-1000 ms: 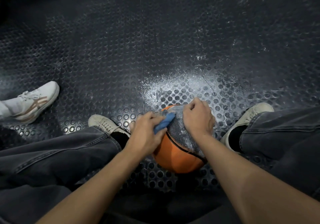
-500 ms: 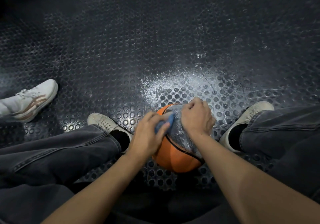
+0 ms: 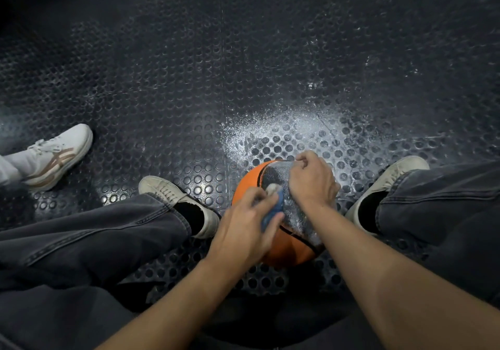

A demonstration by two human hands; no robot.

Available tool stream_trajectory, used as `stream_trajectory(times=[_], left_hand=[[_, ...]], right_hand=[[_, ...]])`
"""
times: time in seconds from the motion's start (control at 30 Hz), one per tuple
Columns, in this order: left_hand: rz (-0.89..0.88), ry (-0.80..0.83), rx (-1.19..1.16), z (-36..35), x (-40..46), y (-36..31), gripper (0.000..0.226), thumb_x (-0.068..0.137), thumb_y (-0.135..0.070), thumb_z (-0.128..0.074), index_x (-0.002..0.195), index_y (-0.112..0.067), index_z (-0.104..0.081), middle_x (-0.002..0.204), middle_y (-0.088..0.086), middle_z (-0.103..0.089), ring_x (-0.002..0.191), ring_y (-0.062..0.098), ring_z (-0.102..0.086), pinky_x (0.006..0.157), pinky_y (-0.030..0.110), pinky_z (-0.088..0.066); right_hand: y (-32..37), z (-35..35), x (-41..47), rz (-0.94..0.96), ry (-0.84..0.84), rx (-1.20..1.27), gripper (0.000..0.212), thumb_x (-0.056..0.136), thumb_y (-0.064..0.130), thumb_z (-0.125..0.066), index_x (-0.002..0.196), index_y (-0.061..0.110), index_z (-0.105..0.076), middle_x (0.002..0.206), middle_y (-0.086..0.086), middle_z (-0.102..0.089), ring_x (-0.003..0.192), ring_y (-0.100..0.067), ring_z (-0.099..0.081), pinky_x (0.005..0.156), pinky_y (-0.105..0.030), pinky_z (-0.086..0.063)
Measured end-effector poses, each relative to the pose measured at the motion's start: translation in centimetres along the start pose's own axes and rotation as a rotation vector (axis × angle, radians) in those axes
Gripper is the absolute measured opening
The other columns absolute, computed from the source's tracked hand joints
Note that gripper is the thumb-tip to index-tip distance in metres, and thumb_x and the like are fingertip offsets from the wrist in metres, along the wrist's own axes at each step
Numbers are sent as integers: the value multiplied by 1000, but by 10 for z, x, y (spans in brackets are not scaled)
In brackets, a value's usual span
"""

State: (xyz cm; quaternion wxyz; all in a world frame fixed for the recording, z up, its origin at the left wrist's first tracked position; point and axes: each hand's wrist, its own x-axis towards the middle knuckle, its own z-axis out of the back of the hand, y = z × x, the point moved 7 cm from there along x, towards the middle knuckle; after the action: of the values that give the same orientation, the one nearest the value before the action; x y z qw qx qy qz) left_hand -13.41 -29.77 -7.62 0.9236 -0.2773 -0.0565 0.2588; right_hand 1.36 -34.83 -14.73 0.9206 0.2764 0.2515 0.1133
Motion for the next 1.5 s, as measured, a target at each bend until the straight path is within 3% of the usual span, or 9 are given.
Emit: stream_trajectory(times=[0.1, 0.27, 0.47, 0.6, 0.87, 1.1, 1.2, 1.37, 1.5], left_hand=[[-13, -61, 60, 0, 6, 7, 25, 91, -26, -58, 112, -18, -68, 98, 0, -58, 78, 21, -61, 64, 32, -50], [484, -49, -21, 3, 51, 59, 22, 93, -29, -59, 98, -17, -76, 90, 11, -71, 86, 30, -64, 75, 32, -47], [29, 39, 56, 6, 7, 13, 24, 91, -25, -54, 103, -16, -73, 97, -5, -62, 80, 19, -63, 72, 34, -52], [246, 11, -3, 2, 41, 44, 20, 94, -24, -56, 98, -19, -75, 100, -4, -68, 91, 20, -63, 84, 36, -49], [128, 109, -101, 5, 18, 17, 18, 91, -26, -62, 105, -25, -74, 100, -9, -68, 88, 15, -62, 82, 37, -51], [171, 81, -55, -1, 22, 25, 29, 92, -35, -49, 102, -23, -74, 92, -3, -64, 84, 22, -61, 78, 42, -50], [100, 139, -88, 1, 8, 13, 29, 90, -35, -52, 100, -21, -75, 86, -4, -63, 78, 21, -62, 73, 40, -51], [321, 32, -51, 5, 39, 38, 21, 94, -27, -60, 96, -16, -77, 81, 7, -62, 75, 22, -56, 76, 39, -48], [175, 110, -72, 2, 14, 7, 21, 94, -28, -59, 97, -16, -76, 82, 5, -58, 78, 24, -57, 73, 38, -46]], right_hand=[[4, 0, 1, 57, 38, 12, 25, 104, 27, -40, 103, 25, -65, 96, 6, -62, 88, -15, -55, 103, -40, -38], [6, -4, -15, 80, 15, -79, 22, 102, 29, -38, 103, 26, -60, 112, 5, -53, 107, -19, -49, 103, -47, -31], [0, -5, -5, 95, 79, -121, 18, 103, 31, -36, 105, 23, -52, 108, 2, -54, 95, -17, -49, 102, -47, -41], [5, -14, -15, 148, 174, -124, 36, 104, 32, -31, 127, 25, -58, 113, 3, -57, 93, -15, -53, 104, -48, -42], [1, -9, -3, 59, 172, -120, 28, 101, 30, -40, 76, 22, -49, 97, -2, -57, 68, -12, -45, 89, -42, -49], [5, -12, -11, 77, 162, -144, 21, 102, 32, -40, 85, 24, -49, 101, 3, -53, 87, -16, -53, 101, -47, -35], [6, -17, -9, 98, 195, -157, 21, 103, 35, -39, 90, 25, -51, 94, 4, -53, 82, -15, -54, 101, -47, -41], [6, -21, -10, 97, 184, -142, 26, 102, 35, -40, 78, 27, -46, 85, 5, -54, 74, -14, -51, 97, -48, -45], [-3, -13, -6, 41, 118, -117, 29, 101, 35, -43, 74, 25, -46, 83, 5, -54, 72, -12, -49, 97, -48, -46]])
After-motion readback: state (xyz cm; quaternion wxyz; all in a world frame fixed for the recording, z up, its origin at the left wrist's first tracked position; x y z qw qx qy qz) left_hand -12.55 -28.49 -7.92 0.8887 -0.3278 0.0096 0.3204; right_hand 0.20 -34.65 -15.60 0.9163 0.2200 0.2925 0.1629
